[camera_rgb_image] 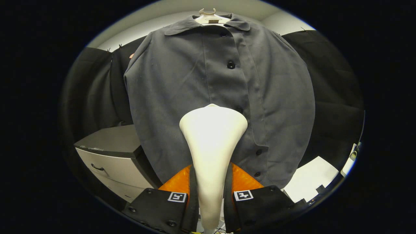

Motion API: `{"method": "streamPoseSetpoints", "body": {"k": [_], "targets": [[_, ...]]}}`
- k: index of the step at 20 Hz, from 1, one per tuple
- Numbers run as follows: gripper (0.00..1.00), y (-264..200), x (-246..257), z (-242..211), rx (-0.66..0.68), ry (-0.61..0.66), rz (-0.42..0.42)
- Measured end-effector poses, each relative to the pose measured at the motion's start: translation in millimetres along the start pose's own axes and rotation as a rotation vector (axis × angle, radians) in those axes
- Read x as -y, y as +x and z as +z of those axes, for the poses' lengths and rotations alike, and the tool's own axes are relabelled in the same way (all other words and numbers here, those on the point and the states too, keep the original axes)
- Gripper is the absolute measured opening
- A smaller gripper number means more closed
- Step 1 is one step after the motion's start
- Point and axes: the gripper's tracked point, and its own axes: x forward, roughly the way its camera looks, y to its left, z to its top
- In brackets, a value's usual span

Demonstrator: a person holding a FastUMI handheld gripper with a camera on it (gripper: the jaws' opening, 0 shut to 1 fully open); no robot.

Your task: Iron the clothes twice with a garment steamer, once on the left side and once on the right side.

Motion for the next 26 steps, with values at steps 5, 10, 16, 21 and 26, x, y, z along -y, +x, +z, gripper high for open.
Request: {"method": "streamPoseSetpoints", "body": {"k": [5,10,16,21,26], "targets": [[0.39,-1,3,-30,-0.042,-0.001,0.001],[0.39,-1,8,-53,-0.065,0.015,0.000],[0.39,-3,8,-84,-0.102,0.013,0.000],[0.39,-7,12,-101,-0.127,0.036,-0.014],[0.39,-36,22,-65,-0.087,0.059,-0.022]]}}
